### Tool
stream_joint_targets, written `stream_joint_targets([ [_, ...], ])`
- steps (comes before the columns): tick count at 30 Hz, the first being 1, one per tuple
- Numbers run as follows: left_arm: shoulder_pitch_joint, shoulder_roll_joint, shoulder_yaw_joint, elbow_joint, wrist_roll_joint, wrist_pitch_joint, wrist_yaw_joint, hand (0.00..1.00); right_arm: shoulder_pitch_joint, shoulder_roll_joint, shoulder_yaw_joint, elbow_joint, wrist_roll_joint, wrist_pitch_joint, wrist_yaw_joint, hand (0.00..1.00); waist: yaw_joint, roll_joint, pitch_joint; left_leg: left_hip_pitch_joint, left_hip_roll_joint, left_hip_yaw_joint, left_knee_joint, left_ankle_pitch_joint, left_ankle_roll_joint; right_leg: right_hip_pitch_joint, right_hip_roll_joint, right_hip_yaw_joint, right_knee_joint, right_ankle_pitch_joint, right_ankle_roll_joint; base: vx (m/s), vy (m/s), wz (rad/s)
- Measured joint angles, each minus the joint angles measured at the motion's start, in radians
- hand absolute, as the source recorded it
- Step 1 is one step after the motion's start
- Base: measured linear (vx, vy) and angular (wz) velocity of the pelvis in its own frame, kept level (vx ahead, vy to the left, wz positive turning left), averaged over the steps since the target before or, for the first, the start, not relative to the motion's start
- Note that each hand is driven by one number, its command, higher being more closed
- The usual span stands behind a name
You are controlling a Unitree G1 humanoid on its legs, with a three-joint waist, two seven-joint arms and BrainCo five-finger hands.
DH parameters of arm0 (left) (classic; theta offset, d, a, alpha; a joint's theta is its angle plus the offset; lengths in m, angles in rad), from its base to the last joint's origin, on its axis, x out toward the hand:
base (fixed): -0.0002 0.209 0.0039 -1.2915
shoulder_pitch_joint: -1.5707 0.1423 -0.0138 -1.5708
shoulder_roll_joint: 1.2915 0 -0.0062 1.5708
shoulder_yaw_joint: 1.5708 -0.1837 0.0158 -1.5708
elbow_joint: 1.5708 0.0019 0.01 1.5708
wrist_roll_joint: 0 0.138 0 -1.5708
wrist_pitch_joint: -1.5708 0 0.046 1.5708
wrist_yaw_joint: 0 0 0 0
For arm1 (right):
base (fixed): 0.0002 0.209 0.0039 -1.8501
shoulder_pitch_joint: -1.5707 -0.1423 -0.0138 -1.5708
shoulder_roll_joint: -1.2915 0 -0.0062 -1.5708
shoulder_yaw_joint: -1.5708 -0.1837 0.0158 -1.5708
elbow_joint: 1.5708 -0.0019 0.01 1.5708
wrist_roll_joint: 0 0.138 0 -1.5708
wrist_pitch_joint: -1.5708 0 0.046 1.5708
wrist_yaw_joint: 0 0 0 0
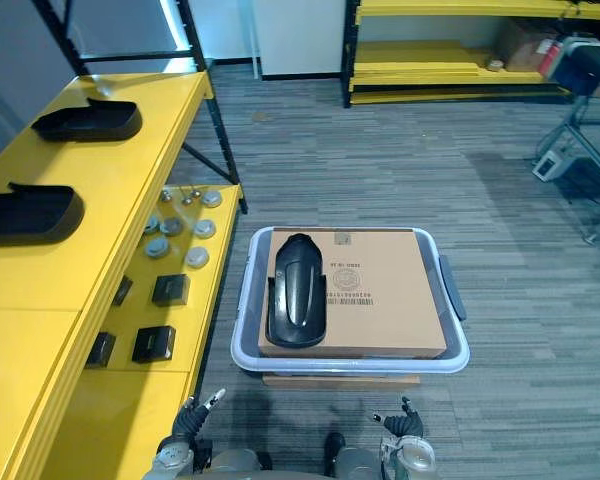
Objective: Walk over and take plastic housings, then place them on the shelf
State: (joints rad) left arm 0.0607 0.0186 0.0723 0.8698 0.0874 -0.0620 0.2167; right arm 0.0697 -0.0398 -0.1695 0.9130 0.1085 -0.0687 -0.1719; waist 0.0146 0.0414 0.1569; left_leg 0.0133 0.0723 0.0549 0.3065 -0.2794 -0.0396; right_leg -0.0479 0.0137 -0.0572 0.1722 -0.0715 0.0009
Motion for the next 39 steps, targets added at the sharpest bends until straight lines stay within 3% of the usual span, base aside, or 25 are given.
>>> stream_joint_targets([
  [8, 0.038, 0.013, 0.01, 0.001, 0.0, 0.002, -0.001, 0.0, 0.021, 0.011, -0.099, -0.053, 0.058, -0.001, -0.002, 0.0, 0.002, -0.011, -0.009, 0.057, -0.038, 0.028, -0.056, 0.015, 0.022, 0.042, -0.032, 0.029, -0.048, 0.007, 0.026, 0.06, 0.1, -0.08],
  [11, 0.055, 0.014, 0.026, 0.0, 0.0, 0.004, -0.001, 0.0, 0.053, 0.015, -0.163, -0.161, 0.06, -0.001, -0.005, 0.0, 0.002, -0.011, -0.011, 0.074, -0.04, 0.029, -0.085, 0.02, 0.03, 0.051, -0.034, 0.03, -0.055, 0.009, 0.029, 0.03, 0.027, 0.0],
  [16, 0.094, 0.021, 0.059, -0.049, 0.002, 0.009, -0.012, 0.0, 0.076, -0.018, -0.318, -0.381, 0.059, -0.002, -0.062, 0.0, 0.002, -0.034, -0.031, 0.093, -0.043, 0.03, -0.132, 0.036, 0.042, 0.052, -0.035, 0.026, -0.064, 0.009, 0.029, 0.0, 0.0, 0.0],
  [19, 0.112, 0.021, 0.058, -0.056, 0.002, 0.01, -0.021, 0.0, 0.076, -0.053, -0.341, -0.56, 0.049, -0.004, -0.103, 0.0, -0.002, -0.043, -0.038, 0.102, -0.046, 0.03, -0.148, 0.045, 0.039, 0.061, -0.037, 0.027, -0.072, 0.01, 0.031, -0.01, 0.0, 0.0],
  [22, 0.117, 0.019, 0.055, -0.056, 0.002, 0.009, -0.022, 0.0, 0.069, -0.064, -0.321, -0.708, 0.01, -0.02, -0.12, 0.0, -0.002, -0.057, -0.049, 0.106, -0.054, 0.023, -0.179, 0.073, 0.034, 0.06, -0.045, 0.019, -0.082, 0.014, 0.035, -0.03, -0.013, 0.08],
  [28, 0.129, 0.016, 0.046, -0.053, 0.002, 0.007, -0.024, 0.0, 0.009, -0.089, -0.057, -0.862, -0.114, -0.041, -0.078, 0.0, -0.001, -0.054, -0.054, 0.105, -0.057, -0.003, -0.193, 0.089, 0.044, 0.081, -0.044, 0.004, -0.148, 0.065, 0.034, -0.04, -0.003, 0.08],
  [31, 0.129, 0.018, 0.044, -0.054, 0.003, -0.004, -0.039, 0.0, -0.021, -0.087, 0.03, -0.857, -0.193, -0.042, -0.033, 0.0, 0.003, -0.054, -0.054, 0.09, -0.067, -0.027, -0.192, 0.094, 0.052, 0.089, -0.05, -0.008, -0.182, 0.089, 0.038, -0.07, 0.01, 0.17],
  [35, 0.132, 0.026, 0.043, -0.054, 0.005, -0.013, -0.041, 0.0, -0.048, -0.087, 0.038, -0.784, -0.328, -0.029, -0.02, 0.0, 0.007, -0.052, -0.055, 0.062, -0.084, -0.051, -0.19, 0.101, 0.063, 0.085, -0.061, -0.027, -0.212, 0.113, 0.045, -0.07, 0.022, 0.14],
  [39, 0.133, 0.028, 0.039, -0.055, 0.005, -0.014, -0.041, 0.0, -0.074, -0.086, 0.066, -0.644, -0.433, 0.039, -0.025, 0.0, 0.003, -0.049, -0.053, 0.032, -0.095, -0.079, -0.185, 0.105, 0.069, 0.073, -0.071, -0.056, -0.214, 0.115, 0.049, -0.03, 0.015, 0.2],
])
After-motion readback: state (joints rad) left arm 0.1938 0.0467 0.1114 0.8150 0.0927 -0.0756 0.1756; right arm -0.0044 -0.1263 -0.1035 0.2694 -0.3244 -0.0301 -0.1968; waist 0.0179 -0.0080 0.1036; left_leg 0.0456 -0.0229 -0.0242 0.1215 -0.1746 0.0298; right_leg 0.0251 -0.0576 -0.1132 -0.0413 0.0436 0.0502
